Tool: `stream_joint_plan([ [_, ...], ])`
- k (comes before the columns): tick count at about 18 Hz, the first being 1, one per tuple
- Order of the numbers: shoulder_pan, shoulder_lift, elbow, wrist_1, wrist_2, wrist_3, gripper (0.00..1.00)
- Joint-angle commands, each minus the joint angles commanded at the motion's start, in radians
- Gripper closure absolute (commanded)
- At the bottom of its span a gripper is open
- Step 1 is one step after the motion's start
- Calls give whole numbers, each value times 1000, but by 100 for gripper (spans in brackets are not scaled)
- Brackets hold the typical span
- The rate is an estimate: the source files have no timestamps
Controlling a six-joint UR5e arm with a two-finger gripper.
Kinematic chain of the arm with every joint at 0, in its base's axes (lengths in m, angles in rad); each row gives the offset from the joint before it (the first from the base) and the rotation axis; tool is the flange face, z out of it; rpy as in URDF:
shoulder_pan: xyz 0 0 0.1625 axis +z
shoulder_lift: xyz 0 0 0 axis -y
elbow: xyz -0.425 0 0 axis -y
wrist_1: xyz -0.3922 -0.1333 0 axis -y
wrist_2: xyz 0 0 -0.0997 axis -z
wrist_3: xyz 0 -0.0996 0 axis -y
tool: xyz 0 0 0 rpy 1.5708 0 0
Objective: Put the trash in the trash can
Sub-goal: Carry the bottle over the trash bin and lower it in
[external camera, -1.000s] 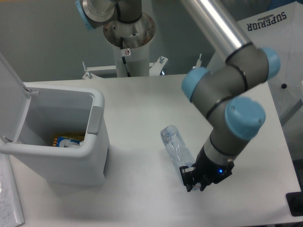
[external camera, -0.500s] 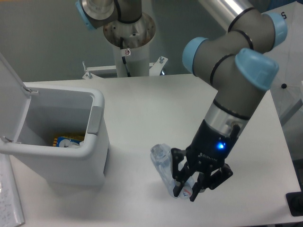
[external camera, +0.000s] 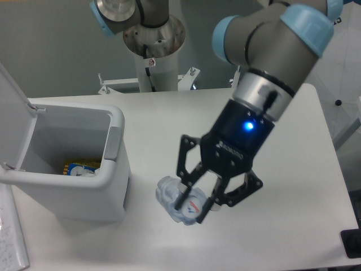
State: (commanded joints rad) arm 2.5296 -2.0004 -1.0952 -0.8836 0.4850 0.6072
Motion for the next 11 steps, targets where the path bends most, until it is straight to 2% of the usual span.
stream_joint_plan([
  [4,-21,84,-44,2,-97,39,100],
  [11,-87,209,-181,2,-105,100,100],
])
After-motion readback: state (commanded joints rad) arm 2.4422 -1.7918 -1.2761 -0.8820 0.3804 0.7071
